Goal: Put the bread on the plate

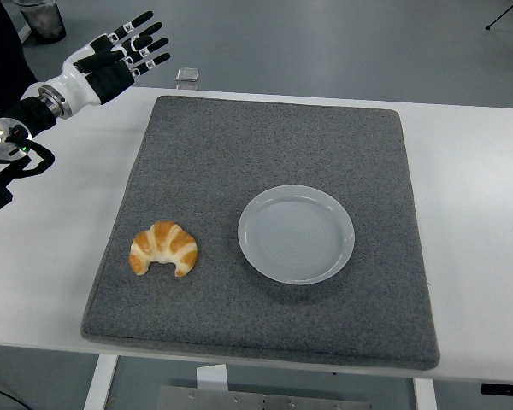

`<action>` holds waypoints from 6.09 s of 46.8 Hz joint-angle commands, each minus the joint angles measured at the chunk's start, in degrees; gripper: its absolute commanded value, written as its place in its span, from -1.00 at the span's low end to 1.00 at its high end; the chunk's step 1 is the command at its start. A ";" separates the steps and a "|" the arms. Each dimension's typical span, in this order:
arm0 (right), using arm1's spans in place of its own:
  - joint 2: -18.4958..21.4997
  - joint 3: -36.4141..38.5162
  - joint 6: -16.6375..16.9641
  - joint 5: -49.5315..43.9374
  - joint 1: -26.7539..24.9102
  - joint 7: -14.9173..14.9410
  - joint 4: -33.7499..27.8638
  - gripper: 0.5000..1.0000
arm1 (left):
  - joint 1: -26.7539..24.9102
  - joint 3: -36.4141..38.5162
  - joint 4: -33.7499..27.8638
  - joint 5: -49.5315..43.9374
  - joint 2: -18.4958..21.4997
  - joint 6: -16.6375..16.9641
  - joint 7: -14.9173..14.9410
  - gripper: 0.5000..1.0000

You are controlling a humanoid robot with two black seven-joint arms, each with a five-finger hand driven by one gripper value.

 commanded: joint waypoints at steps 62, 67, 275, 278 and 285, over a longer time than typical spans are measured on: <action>0.00 0.00 0.00 -0.02 0.00 0.00 0.09 0.81 | 0.11 -0.98 -11.64 18.19 15.46 0.00 -0.62 0.99; 0.00 0.00 0.00 -0.02 0.00 0.00 0.09 0.81 | 0.55 -2.04 -16.74 23.20 20.03 0.00 -1.76 0.99; 0.00 0.00 0.00 -0.02 0.00 0.00 0.00 0.81 | 23.31 -2.91 -48.03 106.61 21.36 32.89 -24.17 -1.00; 0.00 0.00 0.00 0.06 0.00 0.00 0.00 0.81 | 22.79 -2.92 -47.95 106.44 21.71 32.89 -24.17 -1.00; 0.00 0.00 0.00 -0.02 0.00 0.00 0.00 0.81 | 21.38 -3.09 -47.95 106.00 22.33 32.89 -24.17 -1.00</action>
